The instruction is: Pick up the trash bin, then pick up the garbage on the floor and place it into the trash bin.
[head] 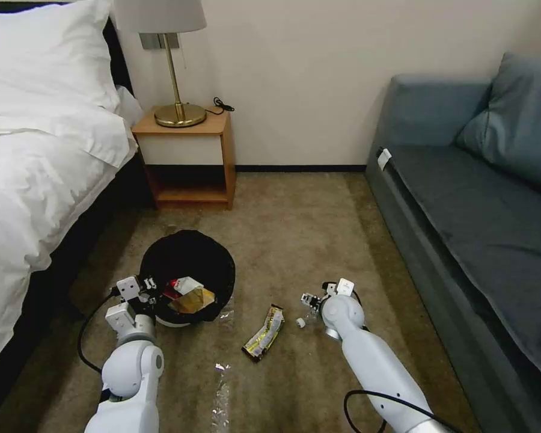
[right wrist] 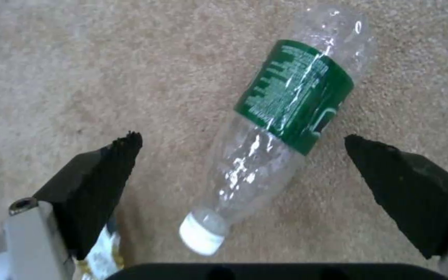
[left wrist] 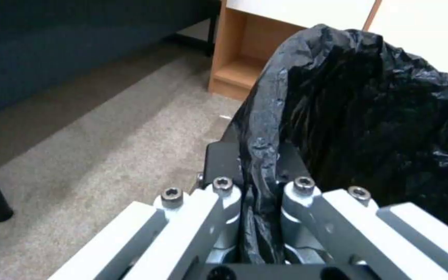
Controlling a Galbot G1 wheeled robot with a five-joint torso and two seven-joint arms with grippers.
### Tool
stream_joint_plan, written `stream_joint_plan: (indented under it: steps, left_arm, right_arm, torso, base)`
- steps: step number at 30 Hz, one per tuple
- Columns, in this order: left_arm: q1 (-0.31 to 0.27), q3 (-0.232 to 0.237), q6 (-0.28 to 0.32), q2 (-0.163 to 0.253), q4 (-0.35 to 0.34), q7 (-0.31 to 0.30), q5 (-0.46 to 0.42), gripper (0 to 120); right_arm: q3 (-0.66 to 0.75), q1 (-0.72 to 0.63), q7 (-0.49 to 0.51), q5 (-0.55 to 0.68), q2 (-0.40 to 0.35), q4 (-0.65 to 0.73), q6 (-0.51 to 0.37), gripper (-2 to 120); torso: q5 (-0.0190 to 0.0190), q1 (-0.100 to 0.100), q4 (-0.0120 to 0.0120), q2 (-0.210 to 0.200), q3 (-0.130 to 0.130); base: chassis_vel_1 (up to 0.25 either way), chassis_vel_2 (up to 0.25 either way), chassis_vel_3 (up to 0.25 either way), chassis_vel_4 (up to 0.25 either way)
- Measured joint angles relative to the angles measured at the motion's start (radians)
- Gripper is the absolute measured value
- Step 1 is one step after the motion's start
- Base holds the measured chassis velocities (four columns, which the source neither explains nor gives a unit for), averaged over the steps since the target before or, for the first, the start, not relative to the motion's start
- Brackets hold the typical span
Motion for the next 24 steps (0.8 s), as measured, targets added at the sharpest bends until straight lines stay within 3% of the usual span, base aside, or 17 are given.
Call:
stream_joint_plan:
  steps: [7,24]
  left_arm:
    - [0.001,0.005,0.0,-0.003,-0.002,-0.003,0.008,4]
    - [0.015,0.007,0.003,-0.009,-0.022,-0.014,0.018,4]
  right_arm:
    - [0.047,0.033,-0.02,-0.049,0.038,-0.105,0.018,100]
    - [0.084,0.056,-0.085,-0.128,0.079,-0.205,0.062,100]
  torso:
    - [0.0,0.0,0.0,0.0,0.0]
    - [-0.0001,0.0,0.0,0.0,0.0]
  base:
    - [0.0,0.0,0.0,0.0]
    - [0.0,0.0,0.0,0.0]
